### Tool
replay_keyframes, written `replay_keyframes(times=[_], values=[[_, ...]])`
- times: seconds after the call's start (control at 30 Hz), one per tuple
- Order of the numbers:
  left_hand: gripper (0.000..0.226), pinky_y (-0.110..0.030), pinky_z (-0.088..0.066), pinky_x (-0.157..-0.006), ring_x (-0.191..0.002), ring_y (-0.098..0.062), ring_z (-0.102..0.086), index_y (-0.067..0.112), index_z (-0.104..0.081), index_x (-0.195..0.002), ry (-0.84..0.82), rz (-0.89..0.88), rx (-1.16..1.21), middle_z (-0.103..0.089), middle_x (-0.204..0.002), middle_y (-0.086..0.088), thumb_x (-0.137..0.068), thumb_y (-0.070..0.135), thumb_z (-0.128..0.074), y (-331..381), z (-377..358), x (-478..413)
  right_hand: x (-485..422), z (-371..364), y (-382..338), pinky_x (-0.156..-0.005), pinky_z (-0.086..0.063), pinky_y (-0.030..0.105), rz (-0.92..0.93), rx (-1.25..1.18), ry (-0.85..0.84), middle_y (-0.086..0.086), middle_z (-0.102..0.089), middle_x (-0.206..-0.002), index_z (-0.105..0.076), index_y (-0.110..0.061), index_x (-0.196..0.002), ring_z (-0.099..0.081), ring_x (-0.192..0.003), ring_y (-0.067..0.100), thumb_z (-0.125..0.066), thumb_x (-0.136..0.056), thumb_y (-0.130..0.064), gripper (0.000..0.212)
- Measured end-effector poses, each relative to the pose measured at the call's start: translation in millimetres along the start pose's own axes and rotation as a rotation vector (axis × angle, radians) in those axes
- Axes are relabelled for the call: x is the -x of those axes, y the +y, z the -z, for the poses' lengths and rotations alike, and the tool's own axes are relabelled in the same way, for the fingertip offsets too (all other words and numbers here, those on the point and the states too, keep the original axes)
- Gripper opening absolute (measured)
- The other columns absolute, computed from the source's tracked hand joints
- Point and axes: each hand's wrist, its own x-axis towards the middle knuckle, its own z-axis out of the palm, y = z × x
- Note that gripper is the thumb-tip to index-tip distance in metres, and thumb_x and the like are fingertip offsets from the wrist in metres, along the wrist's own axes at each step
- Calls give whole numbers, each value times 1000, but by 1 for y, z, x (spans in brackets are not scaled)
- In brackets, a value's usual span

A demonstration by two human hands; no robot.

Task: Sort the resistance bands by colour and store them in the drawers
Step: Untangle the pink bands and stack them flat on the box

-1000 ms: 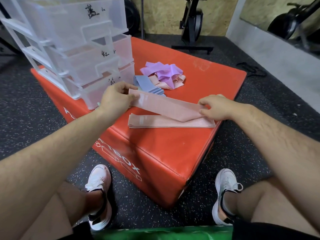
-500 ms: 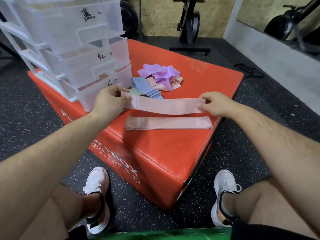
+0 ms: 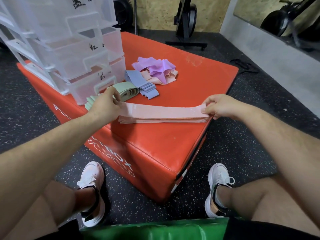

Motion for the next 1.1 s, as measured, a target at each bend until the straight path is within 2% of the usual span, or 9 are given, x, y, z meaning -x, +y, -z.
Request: replay_keyframes(times=[0.17,0.3,0.43,0.53,0.63,0.7,0.83,1.0,1.1], values=[[11,-34,-45,-63,-76,-28,-58,14,-50,-92,-48,-44,-90,-59,-79,-2,-88,7,-58,-8,-8,4,3,-14,1,-64,-55,33,-22,65,86,6,-74,-91,-58,-16,-109,-71,-73,17,-70,-91,-9,23],[13,-35,-43,-64,-74,-27,-57,18,-48,-87,-49,-79,-113,-57,-76,1,-87,12,-60,-14,-12,5,1,-18,5,-69,-56,40,40,74,89,10,-76,-77,-52,-24,-111,-70,-69,20,-68,-90,-9,30],[9,-33,-38,-63,-74,-29,-55,16,-49,-88,-59,-136,-165,-58,-79,-4,-89,11,-56,-15,-16,6,-1,-22,7,-77,-61,45,55,127,115,6,-74,-74,-61,-23,-98,-75,-74,24,-66,-91,-11,15],[8,-32,-36,-69,-79,-30,-52,13,-50,-89,-79,-192,-211,-55,-88,-10,-88,7,-55,-18,-19,6,1,-25,5,-78,-62,45,56,195,135,2,-74,-73,-68,-27,-87,-75,-72,19,-64,-90,-14,14],[8,-31,-35,-76,-83,-27,-48,11,-52,-92,-74,-223,-240,-48,-94,-9,-88,5,-54,-17,-21,7,5,-28,0,-71,-56,33,80,313,140,-5,-72,-83,-69,-29,-87,-70,-78,17,-63,-85,-20,11],[7,-33,-37,-79,-85,-27,-47,10,-53,-93,-82,-228,-279,-47,-97,-9,-88,5,-54,-19,-22,8,7,-28,-1,-69,-50,29,98,404,126,-8,-61,-98,-66,-32,-90,-62,-80,14,-67,-81,-29,9],[6,-45,-43,-87,-95,-37,-49,7,-58,-91,-99,-250,-432,-49,-101,-16,-90,12,-56,-25,-20,6,7,-26,1,-82,-53,35,114,546,120,-8,-43,-100,-63,-38,-92,-56,-85,13,-67,-81,-42,12],[13,-49,-46,-85,-98,-36,-47,6,-64,-89,-53,-321,-512,-49,-102,-15,-89,16,-56,-2,-18,3,0,-27,-19,-87,-51,41,168,686,165,-7,-47,-102,-64,-40,-94,-56,-97,20,-58,-83,-46,13],[14,-46,-47,-81,-96,-36,-50,8,-63,-91,-47,-426,-454,-54,-101,-14,-88,21,-59,23,-26,-5,-18,-36,-39,-90,-50,41,264,620,213,-8,-52,-106,-66,-40,-97,-57,-99,20,-54,-88,-43,15]])
